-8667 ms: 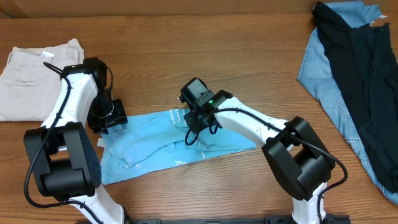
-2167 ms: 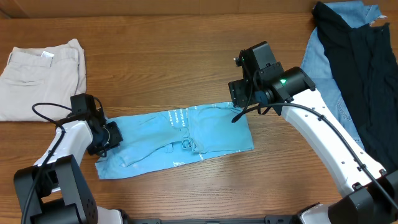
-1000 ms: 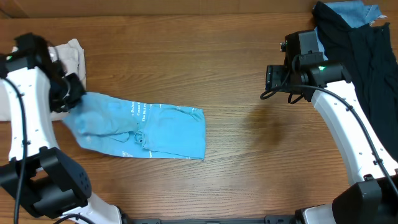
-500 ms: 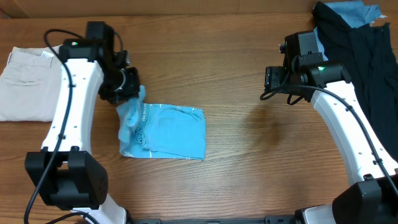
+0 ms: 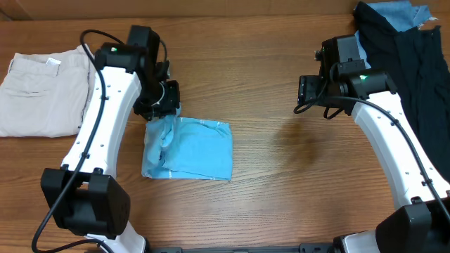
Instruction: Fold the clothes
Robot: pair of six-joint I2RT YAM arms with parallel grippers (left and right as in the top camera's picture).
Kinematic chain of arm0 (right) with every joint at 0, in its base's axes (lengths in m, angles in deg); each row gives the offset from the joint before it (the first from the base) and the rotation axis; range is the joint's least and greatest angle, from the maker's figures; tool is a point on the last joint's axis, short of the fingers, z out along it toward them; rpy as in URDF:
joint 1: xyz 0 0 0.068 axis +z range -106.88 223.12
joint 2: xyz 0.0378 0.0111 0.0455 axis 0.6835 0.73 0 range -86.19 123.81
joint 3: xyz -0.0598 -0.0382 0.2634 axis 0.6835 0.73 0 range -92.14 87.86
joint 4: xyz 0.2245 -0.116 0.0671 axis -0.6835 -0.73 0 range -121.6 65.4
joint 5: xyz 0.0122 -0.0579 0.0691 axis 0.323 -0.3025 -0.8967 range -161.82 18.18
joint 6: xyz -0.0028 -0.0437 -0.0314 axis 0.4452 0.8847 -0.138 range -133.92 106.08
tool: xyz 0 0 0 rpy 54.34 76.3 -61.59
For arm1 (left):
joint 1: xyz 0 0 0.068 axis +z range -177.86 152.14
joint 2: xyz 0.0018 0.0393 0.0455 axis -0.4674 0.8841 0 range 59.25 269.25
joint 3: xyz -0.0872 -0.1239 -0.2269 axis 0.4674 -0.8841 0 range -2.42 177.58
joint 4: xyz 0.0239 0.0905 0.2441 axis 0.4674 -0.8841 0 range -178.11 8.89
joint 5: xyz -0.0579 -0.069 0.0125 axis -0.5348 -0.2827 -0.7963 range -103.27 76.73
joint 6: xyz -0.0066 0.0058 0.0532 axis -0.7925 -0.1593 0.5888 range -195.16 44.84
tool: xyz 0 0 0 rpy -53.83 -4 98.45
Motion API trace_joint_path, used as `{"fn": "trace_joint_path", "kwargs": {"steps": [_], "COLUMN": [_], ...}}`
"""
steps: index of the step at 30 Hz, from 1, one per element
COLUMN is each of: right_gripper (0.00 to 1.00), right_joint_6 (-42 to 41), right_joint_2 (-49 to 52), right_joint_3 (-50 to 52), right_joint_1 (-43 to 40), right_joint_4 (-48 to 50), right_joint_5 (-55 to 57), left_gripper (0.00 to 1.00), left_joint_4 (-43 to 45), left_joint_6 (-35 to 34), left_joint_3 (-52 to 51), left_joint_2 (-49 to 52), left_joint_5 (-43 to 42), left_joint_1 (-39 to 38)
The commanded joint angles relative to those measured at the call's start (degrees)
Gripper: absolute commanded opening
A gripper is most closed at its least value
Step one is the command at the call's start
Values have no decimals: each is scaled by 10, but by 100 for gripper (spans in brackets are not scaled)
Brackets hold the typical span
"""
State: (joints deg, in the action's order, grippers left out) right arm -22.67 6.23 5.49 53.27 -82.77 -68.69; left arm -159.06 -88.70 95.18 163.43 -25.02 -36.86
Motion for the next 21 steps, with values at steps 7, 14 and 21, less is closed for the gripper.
{"fn": "trace_joint_path", "kwargs": {"steps": [7, 14, 21], "right_gripper": [73, 73, 74], "right_joint_6": [2, 2, 2], "right_joint_2": [0, 0, 0], "right_joint_3": [3, 3, 3], "right_joint_1": [0, 0, 0], "right_joint_4": [-5, -5, -5], "right_joint_5": [-5, -5, -5], "left_gripper": [13, 14, 19], "left_joint_4": [6, 6, 7], "left_joint_6": [-24, -33, -39], "left_joint_3": [10, 10, 10], "left_joint_2": [0, 0, 0], "left_joint_5": [1, 1, 1], "left_joint_1": [-24, -34, -46]}}
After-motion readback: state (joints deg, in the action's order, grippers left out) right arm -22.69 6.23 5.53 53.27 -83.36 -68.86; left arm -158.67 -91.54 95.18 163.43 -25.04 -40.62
